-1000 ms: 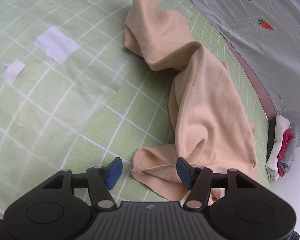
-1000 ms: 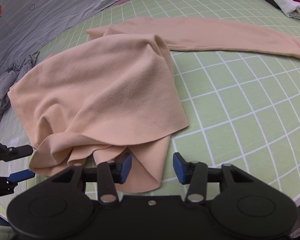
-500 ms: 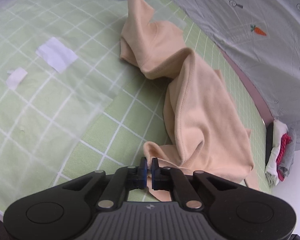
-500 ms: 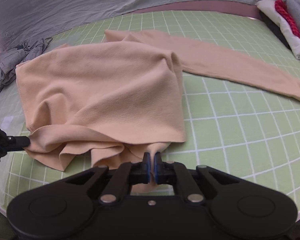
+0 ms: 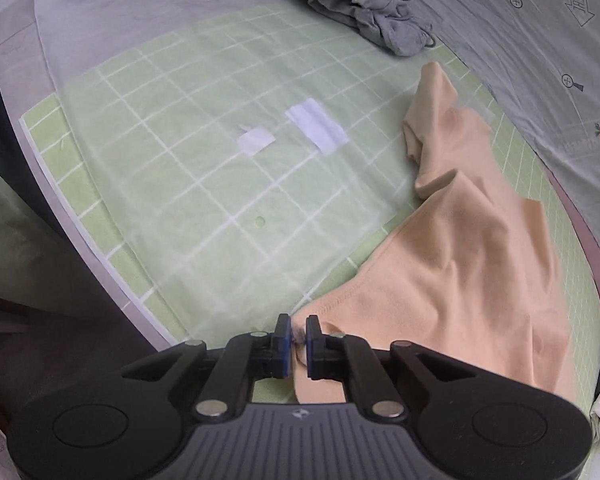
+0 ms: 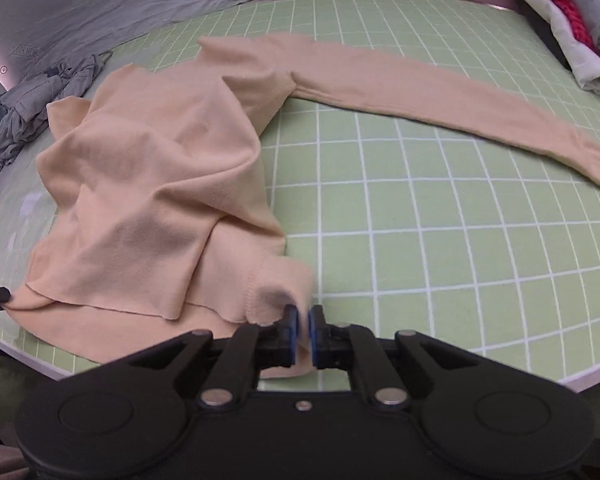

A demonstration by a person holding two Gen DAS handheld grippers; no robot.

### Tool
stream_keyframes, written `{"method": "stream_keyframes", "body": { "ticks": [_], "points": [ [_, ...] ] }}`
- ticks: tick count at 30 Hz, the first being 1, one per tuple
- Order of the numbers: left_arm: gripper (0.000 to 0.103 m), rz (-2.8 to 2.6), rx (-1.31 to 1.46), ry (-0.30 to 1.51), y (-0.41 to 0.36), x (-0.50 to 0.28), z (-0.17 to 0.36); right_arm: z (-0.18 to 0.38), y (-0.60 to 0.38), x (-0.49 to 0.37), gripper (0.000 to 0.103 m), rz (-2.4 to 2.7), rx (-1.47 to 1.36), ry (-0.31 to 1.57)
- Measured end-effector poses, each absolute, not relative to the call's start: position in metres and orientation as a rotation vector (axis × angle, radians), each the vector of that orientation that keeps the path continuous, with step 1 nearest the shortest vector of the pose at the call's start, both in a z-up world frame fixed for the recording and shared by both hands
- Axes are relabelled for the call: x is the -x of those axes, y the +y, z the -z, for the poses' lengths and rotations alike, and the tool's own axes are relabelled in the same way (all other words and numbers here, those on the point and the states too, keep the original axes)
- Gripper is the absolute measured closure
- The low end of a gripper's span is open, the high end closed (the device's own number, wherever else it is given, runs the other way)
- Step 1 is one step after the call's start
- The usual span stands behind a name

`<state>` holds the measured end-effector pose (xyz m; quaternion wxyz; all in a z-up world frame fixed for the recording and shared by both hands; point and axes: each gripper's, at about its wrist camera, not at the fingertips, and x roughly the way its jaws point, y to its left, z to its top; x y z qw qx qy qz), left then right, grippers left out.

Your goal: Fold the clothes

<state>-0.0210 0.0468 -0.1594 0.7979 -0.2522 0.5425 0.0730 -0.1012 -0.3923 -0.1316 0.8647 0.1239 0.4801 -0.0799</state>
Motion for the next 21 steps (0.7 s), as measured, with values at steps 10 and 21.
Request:
{"method": "stream_keyframes", "body": {
  "ticks": [10,21],
  "points": [
    [0.058,-0.041,0.382,1.146,0.020,-0.013,0.156,0.141,-0.385,0.091,0.072,0.082,-0.256,1.030],
    [0.088,0.029,0.256,1.220,0.001,-0.035,0.182,0.145,-0.364,0.091,0.098,0.086,-0.190,1.016]
  ]
}}
